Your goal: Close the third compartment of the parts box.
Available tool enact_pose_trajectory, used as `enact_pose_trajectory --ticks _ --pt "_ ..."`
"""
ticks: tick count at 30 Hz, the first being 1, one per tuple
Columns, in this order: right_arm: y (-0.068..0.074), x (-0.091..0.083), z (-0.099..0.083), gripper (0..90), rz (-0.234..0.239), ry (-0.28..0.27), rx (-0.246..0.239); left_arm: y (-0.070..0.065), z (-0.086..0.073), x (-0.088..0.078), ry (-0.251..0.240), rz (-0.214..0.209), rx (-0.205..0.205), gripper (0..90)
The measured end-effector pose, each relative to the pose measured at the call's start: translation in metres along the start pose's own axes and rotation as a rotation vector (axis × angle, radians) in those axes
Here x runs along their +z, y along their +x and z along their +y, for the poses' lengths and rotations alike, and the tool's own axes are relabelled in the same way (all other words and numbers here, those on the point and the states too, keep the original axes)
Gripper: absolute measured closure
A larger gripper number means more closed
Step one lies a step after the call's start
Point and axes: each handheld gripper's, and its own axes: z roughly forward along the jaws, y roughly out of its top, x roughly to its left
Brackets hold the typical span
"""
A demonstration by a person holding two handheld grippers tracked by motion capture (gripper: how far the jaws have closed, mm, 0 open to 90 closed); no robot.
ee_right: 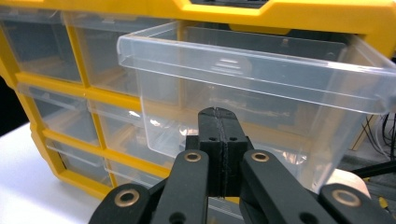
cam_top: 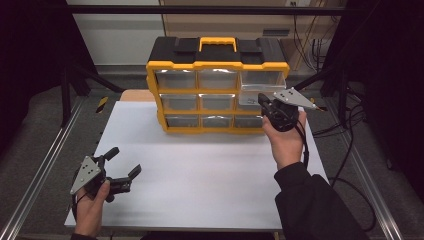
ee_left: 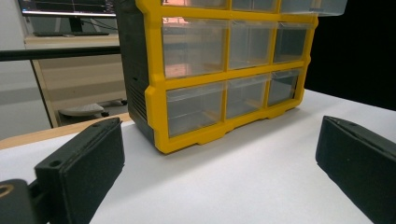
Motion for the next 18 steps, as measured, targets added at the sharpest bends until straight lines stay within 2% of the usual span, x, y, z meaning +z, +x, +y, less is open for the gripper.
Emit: enact_pose_trajectory --ticks 9,18 --pt "0.008 0.006 0.000 90.0 -0.014 0.004 -0.017 -0.002 0.000 0.001 -0.006 -0.014 -0.003 0.9" --pt "0.009 0.011 0.001 90.0 -0.016 0.000 -0.015 -0.002 0.000 0.001 -0.006 -0.014 -0.003 0.9"
